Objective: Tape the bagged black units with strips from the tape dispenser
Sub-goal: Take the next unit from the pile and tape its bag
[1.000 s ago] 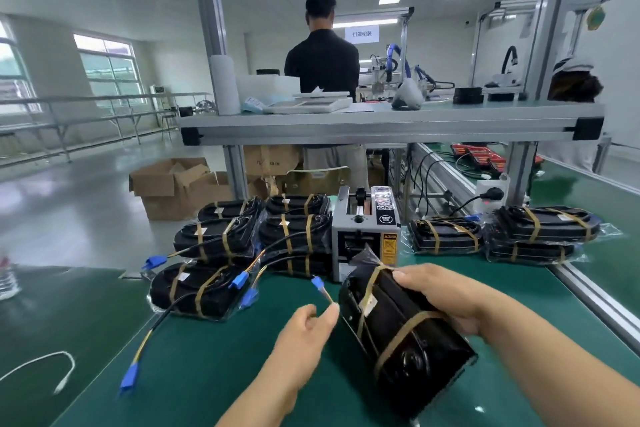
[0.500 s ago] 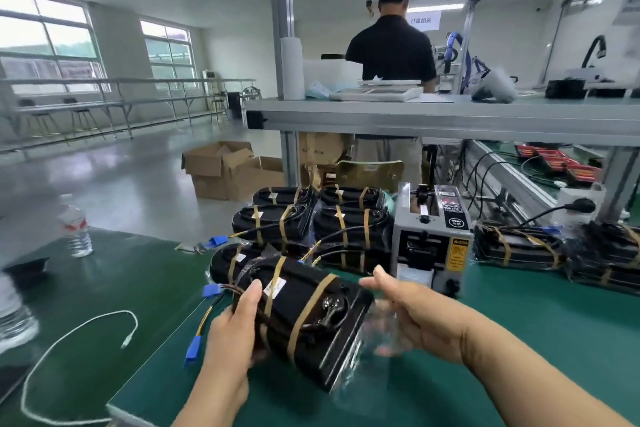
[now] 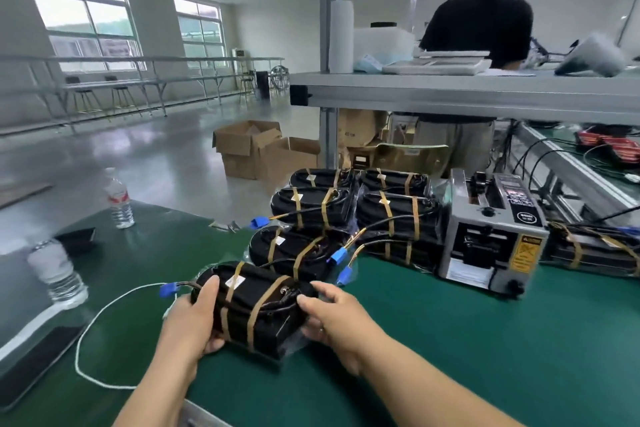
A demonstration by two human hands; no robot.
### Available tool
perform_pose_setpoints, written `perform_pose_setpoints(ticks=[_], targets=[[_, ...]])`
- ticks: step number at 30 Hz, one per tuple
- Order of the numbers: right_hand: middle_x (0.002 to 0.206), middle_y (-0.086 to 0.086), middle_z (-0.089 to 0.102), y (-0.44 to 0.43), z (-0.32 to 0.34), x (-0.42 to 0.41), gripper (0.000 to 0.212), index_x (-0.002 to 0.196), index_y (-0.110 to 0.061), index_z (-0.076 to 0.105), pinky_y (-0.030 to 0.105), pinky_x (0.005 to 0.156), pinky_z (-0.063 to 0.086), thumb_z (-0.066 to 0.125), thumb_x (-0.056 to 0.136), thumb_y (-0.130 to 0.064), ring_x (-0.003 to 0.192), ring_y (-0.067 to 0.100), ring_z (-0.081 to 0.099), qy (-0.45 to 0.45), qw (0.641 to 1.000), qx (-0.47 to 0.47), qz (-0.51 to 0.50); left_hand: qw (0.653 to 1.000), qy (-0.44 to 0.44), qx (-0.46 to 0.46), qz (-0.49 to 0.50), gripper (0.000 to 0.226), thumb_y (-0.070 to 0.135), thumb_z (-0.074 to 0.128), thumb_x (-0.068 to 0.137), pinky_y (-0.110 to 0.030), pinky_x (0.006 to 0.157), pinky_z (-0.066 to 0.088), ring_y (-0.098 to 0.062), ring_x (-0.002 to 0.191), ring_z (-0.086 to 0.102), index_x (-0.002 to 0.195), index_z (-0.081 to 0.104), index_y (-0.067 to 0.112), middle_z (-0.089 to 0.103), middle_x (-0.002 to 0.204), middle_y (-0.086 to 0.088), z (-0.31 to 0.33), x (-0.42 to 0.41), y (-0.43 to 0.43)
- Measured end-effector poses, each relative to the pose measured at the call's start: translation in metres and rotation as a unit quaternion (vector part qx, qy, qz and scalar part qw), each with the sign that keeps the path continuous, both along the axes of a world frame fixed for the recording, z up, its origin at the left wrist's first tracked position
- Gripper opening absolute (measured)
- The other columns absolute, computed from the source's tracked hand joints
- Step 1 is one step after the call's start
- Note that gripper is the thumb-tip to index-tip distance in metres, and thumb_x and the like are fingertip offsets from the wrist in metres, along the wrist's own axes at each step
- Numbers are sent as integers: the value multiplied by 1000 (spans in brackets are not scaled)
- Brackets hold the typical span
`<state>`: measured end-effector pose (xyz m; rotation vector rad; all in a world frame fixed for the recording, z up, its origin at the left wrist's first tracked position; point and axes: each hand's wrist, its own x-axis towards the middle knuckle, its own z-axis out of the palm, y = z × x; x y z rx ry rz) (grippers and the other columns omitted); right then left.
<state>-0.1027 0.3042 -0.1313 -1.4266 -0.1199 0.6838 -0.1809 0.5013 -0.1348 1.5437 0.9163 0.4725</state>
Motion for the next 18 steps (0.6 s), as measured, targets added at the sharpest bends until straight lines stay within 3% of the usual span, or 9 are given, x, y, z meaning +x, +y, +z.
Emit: perform_pose_setpoints(ticks=[3,5,7,9,12,18], targets=[[121,-4,62,7,-3,4,57,143,-20,50,28,84,58,71,90,-17,92,12,71,-23,999,-5,-31,999,29,39,-6,45,52,52,94,-33,53,56,-25,55,63,90,65,9,68,75,-11,-3,6,3],[126,-7,61,7,-3,3,57,142,-26,51,23,84,55,71,89,-25,102,10,67,-53,997,-43,-37,993,75,91,-13,50,57,45,95,-37,65,58,-28,54,69,88,63,11,72,64,-9,-6,9,3],[134,-7,58,5,-3,2,57,142,-31,52,25,95,50,70,88,-33,112,10,62,-86,991,-88,-46,978,133,160,-24,57,60,35,95,-35,72,53,-31,63,70,90,61,10,71,62,-12,-6,11,2],[138,-10,53,4,-5,2,55,139,-32,55,30,106,44,68,86,-37,123,10,54,-134,978,-146,-58,954,193,228,-18,61,61,30,96,-37,78,46,-34,89,67,105,59,8,72,90,-19,-5,11,-1],[137,-13,46,-1,-7,4,52,134,-32,59,30,109,40,68,85,-44,130,9,45,-186,959,-203,-65,924,261,279,-14,68,63,26,95,-40,82,40,-37,107,56,125,56,10,59,120,-19,-5,11,-1],[141,-9,44,-10,-2,2,58,138,-31,55,30,109,39,64,85,-51,132,12,43,-185,953,-237,-38,921,272,279,11,77,71,28,91,-44,83,40,-37,95,51,124,57,7,51,114,-22,-4,8,-6]])
